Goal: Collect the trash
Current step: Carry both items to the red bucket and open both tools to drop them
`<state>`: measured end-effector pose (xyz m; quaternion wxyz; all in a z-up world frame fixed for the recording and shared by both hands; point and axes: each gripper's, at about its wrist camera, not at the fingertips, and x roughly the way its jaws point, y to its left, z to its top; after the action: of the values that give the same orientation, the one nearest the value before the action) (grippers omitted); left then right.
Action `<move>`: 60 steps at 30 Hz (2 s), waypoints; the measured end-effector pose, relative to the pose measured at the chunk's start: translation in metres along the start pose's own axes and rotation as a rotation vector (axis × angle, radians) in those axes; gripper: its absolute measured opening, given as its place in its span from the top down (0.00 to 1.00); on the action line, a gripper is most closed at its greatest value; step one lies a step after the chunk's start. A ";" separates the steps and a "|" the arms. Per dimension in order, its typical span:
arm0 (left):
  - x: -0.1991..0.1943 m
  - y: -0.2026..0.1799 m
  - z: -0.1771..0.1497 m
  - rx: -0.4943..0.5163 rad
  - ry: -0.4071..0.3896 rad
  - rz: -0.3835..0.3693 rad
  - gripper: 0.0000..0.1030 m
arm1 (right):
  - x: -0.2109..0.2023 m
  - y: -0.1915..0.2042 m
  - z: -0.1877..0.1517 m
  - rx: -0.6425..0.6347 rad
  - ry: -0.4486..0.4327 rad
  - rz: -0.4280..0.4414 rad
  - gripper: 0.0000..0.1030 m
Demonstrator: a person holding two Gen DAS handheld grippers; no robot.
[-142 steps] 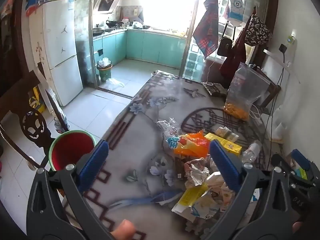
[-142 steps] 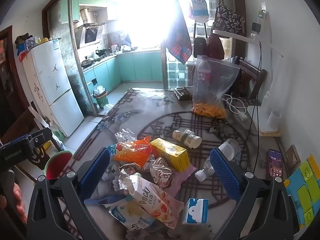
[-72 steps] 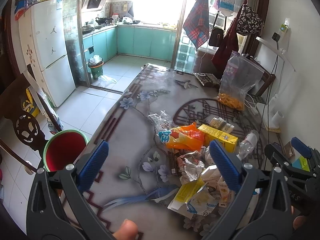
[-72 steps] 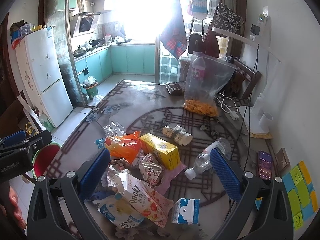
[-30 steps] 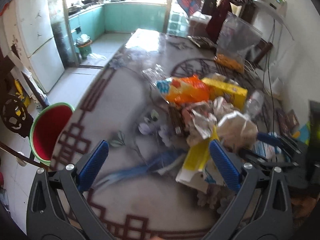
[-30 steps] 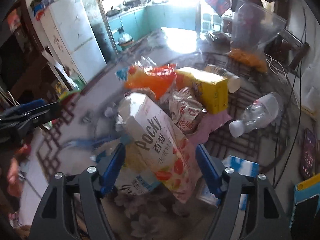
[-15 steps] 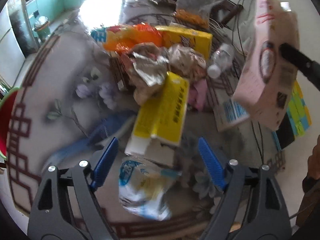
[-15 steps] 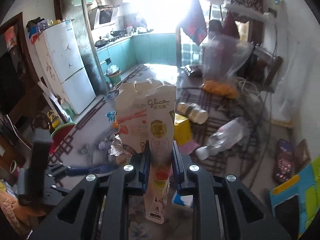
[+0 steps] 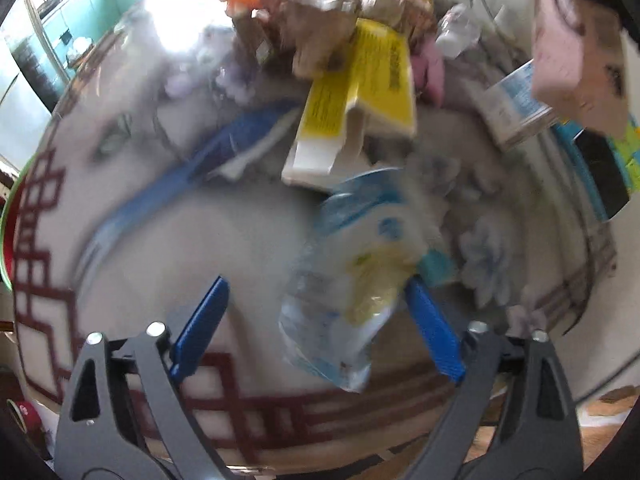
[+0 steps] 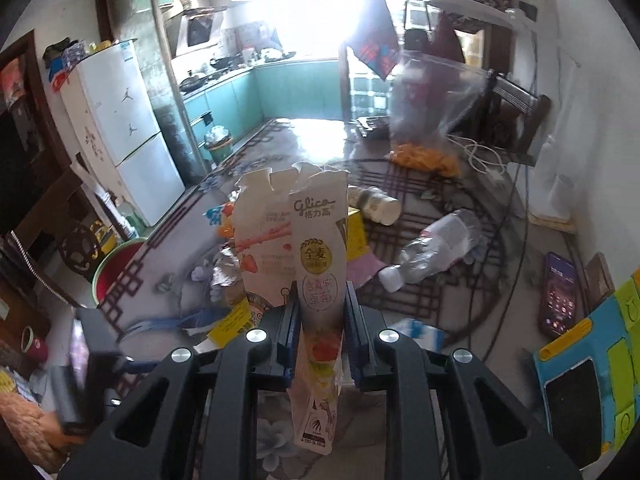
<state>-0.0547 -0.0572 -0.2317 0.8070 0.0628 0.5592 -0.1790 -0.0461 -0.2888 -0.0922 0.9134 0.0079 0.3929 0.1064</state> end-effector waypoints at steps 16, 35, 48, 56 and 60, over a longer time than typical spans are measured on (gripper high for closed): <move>-0.132 0.081 0.041 -0.200 -0.322 0.156 0.89 | 0.006 0.089 0.052 -0.060 -0.072 0.200 0.81; -0.157 0.314 0.028 -0.499 -0.359 0.305 0.89 | 0.148 0.306 0.104 -0.151 0.065 0.314 0.81; -0.101 0.403 0.009 -0.586 -0.207 0.253 0.89 | 0.246 0.385 0.096 -0.149 0.226 0.351 0.46; -0.084 0.403 0.021 -0.538 -0.184 0.229 0.75 | 0.207 0.361 0.104 -0.104 0.145 0.266 0.36; -0.080 0.395 0.024 -0.521 -0.201 0.242 0.36 | 0.176 0.328 0.102 -0.061 0.099 0.194 0.32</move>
<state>0.0829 0.3195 -0.1879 0.8627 -0.0980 0.4922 0.0626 0.0829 0.0741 -0.1153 0.8781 0.0129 0.4315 0.2062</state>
